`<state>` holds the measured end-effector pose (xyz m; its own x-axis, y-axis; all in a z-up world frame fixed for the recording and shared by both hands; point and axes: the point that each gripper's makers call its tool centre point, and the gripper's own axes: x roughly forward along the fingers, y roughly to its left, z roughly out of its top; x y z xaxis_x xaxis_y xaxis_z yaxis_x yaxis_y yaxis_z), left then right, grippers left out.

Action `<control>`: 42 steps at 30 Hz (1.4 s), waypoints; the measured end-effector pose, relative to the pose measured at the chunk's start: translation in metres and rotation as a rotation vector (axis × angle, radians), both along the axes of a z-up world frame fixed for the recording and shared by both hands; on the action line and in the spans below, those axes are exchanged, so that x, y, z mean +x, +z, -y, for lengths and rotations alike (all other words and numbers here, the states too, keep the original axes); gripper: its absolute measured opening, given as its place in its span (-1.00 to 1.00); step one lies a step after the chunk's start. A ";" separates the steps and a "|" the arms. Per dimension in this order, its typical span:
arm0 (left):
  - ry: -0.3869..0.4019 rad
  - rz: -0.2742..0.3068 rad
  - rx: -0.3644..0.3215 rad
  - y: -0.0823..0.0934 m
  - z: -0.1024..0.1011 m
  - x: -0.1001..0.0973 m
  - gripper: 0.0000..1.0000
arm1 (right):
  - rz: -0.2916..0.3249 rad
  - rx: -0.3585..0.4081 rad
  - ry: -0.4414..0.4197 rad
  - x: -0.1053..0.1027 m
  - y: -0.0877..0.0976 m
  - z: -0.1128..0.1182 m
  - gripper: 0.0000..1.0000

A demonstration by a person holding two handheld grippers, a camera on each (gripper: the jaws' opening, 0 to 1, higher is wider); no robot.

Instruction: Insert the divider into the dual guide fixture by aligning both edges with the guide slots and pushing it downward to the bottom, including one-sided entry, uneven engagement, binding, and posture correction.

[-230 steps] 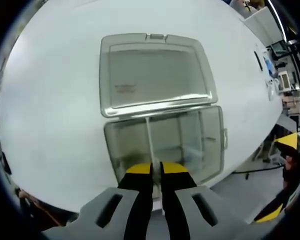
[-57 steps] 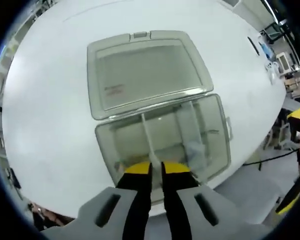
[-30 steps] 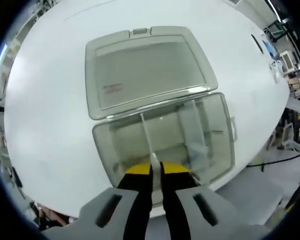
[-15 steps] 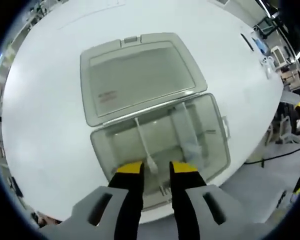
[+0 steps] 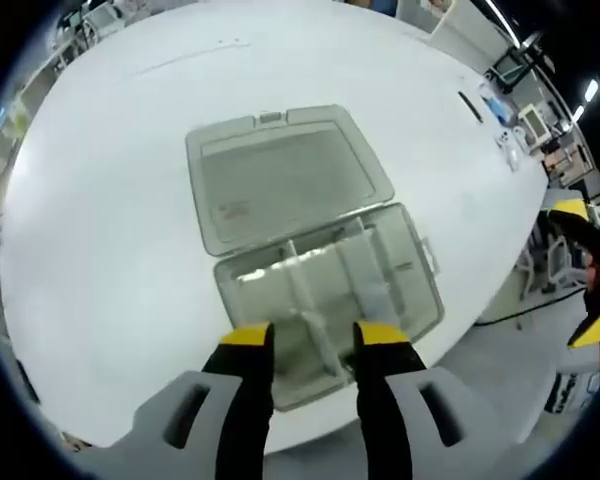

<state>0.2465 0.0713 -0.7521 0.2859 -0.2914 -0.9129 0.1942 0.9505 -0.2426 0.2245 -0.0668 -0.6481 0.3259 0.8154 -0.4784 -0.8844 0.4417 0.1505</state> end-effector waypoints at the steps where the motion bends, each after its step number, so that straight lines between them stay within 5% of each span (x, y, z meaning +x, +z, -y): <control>1: -0.003 0.020 -0.012 0.003 0.001 0.001 -0.38 | -0.001 0.000 -0.002 0.000 -0.001 0.001 0.03; 26: -0.010 0.336 -0.238 0.066 0.014 -0.002 -0.23 | -0.009 -0.076 0.035 0.001 -0.012 0.001 0.04; 34: -0.070 0.450 -0.304 0.084 0.023 -0.002 -0.04 | -0.023 -0.093 0.034 0.001 -0.017 0.002 0.02; 42: -0.112 0.482 -0.331 0.087 0.024 -0.010 -0.03 | -0.030 -0.113 0.025 0.002 -0.019 0.004 0.00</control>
